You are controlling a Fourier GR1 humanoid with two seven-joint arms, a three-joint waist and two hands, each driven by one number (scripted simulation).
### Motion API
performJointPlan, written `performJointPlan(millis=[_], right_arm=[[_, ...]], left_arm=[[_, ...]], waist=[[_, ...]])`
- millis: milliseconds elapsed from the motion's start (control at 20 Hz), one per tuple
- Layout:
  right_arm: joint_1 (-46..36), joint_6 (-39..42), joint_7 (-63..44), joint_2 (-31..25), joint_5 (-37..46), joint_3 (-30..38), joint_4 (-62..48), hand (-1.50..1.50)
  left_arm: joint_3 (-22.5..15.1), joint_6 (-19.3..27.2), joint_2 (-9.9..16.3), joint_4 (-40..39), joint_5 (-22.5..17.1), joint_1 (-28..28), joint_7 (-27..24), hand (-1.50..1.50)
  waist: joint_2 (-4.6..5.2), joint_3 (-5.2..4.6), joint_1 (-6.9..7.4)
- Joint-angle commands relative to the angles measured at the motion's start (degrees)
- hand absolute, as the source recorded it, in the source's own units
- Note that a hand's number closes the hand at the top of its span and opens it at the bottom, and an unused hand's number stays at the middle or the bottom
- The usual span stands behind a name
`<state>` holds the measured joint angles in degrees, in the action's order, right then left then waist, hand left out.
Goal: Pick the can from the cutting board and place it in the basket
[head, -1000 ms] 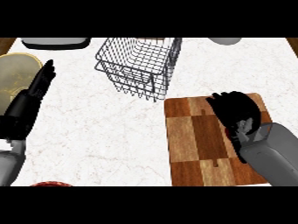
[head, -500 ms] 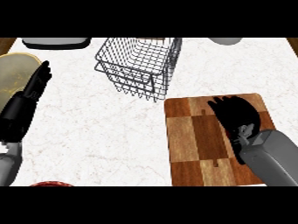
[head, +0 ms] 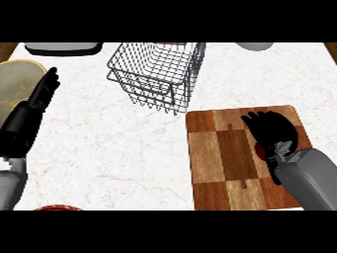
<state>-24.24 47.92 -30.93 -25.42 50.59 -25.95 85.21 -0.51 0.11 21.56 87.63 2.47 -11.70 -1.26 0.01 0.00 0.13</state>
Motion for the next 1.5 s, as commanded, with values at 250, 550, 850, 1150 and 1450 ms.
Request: performJointPlan(millis=[250, 550, 850, 1150, 1450], right_arm=[[2.22, -1.91, 5.73, 0.89, 6.17, 2.11, -3.02, -1.50], [0.98, -5.43, 10.58, 2.68, 7.31, 4.75, -8.58, 1.50], [4.86, -10.13, 14.45, 2.04, 13.59, 0.77, -6.69, 1.50], [2.29, -16.00, 19.79, 0.24, 17.11, 1.18, -6.55, 1.50], [-4.10, -27.94, 10.78, 0.93, 10.59, 24.32, -20.67, 1.50]], left_arm=[[2.26, -3.21, -2.39, -0.65, 0.91, -0.28, -0.06, 0.00], [3.69, -3.48, -3.01, -1.06, 2.56, 0.81, -1.84, 0.00], [3.35, -3.62, -4.33, 1.05, 4.37, 0.60, 0.41, 0.00], [3.15, -3.41, -4.65, 7.22, 5.11, 0.65, 6.31, 0.00], [4.05, -4.44, -4.38, 2.43, 4.30, 1.24, 0.24, 0.00]], waist=[[0.01, 0.00, -0.08], [0.07, 0.00, 0.07], [-0.01, 0.00, -0.07], [-0.09, 0.03, 0.06], [0.74, 0.15, 0.29]])
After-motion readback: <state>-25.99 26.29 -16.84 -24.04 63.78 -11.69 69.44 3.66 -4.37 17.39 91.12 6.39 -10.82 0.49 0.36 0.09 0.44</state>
